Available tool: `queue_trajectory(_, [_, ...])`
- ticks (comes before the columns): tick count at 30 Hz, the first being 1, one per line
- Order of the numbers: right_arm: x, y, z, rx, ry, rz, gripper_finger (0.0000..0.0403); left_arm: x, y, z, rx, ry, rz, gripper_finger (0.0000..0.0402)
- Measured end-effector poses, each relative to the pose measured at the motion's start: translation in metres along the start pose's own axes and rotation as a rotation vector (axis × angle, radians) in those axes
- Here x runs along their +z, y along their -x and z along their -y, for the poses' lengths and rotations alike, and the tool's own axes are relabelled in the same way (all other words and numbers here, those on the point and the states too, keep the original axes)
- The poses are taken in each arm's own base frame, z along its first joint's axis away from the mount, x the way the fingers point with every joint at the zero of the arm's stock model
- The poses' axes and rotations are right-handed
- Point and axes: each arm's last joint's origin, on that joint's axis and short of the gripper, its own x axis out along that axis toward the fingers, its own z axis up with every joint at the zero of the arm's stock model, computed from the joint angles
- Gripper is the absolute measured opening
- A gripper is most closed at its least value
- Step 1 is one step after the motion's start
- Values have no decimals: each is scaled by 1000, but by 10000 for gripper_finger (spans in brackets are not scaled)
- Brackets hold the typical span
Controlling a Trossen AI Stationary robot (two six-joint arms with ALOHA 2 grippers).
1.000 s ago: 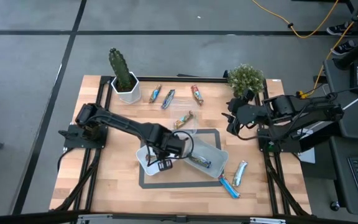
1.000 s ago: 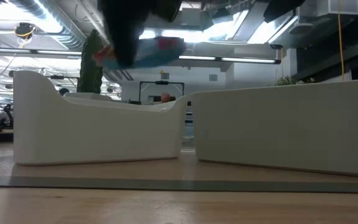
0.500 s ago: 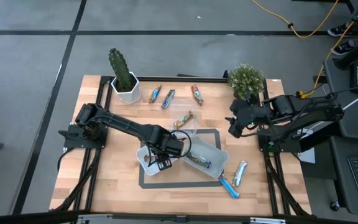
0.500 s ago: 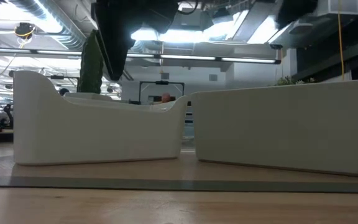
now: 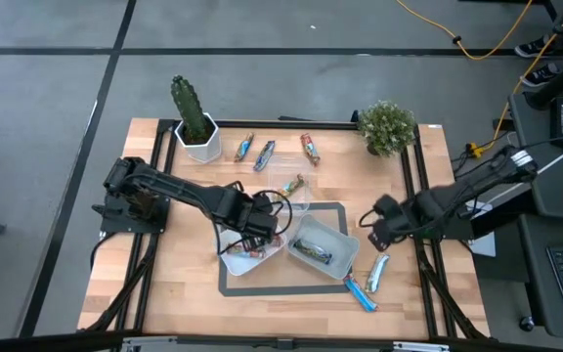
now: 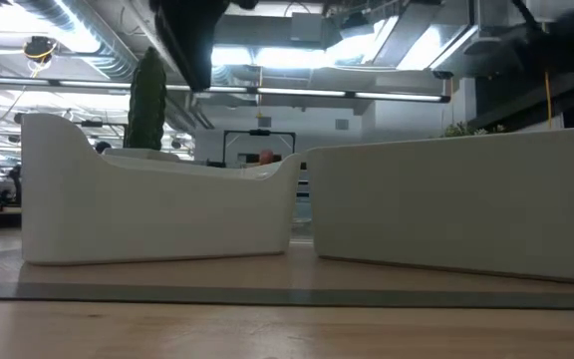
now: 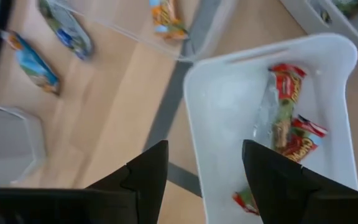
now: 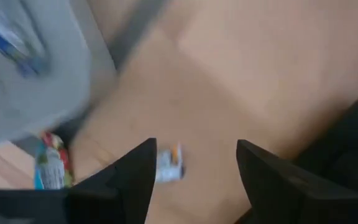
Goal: Pick and place Granola Bars by type
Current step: Put the yellow granola bar into the transparent bin
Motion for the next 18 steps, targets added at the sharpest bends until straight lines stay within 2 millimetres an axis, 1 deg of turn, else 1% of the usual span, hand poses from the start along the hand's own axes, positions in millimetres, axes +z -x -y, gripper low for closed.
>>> queue_trajectory(3, [-20,-25,3,1,-114,-80,222,-1,6,-5,14,-9,29,198])
queue_trajectory(7, [-41,-46,-1,81,-224,-108,223,-2,10,-9,40,-50,45,196])
queue_trajectory(9, [-49,-52,-3,133,-264,-107,223,-2,10,-9,45,-77,40,196])
queue_trajectory(12, [-58,-58,-2,151,-309,-111,228,-2,9,-10,47,-109,39,198])
queue_trajectory(18, [-68,-62,-2,166,-375,-114,275,-1,9,-10,61,-122,49,196])
